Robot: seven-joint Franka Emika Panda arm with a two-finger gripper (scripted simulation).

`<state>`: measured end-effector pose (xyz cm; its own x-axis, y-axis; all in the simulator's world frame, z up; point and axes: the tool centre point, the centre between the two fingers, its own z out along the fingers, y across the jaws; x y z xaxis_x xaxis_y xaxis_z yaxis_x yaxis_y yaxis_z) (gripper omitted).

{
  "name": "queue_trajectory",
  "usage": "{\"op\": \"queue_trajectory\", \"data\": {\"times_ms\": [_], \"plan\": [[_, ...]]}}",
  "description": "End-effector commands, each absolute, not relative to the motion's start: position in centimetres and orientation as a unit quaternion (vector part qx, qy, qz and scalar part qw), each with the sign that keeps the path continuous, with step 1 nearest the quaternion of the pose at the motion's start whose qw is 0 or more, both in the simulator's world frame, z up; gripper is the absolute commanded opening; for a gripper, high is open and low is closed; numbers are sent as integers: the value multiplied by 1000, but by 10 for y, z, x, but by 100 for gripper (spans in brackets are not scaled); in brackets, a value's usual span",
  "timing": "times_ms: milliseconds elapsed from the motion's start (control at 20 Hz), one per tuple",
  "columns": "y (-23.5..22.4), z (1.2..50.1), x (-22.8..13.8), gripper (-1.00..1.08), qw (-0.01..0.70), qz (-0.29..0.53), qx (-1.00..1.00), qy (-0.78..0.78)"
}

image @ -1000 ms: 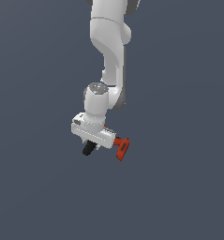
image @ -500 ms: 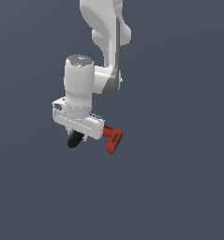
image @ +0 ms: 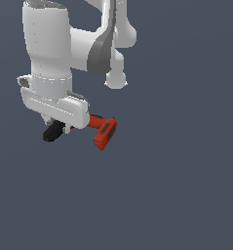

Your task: Pick up the object and move it to a goal position.

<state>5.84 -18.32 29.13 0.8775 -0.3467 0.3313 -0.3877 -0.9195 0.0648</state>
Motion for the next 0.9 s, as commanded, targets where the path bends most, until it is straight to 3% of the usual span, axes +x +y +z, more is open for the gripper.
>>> {"op": "queue_trajectory", "data": {"times_ms": [0, 450, 850], "plan": [[-194, 323, 63, -100, 64, 162, 966, -190], [-226, 403, 75, -100, 64, 162, 966, -190], [-243, 444, 83, -100, 65, 162, 966, -190]]}}
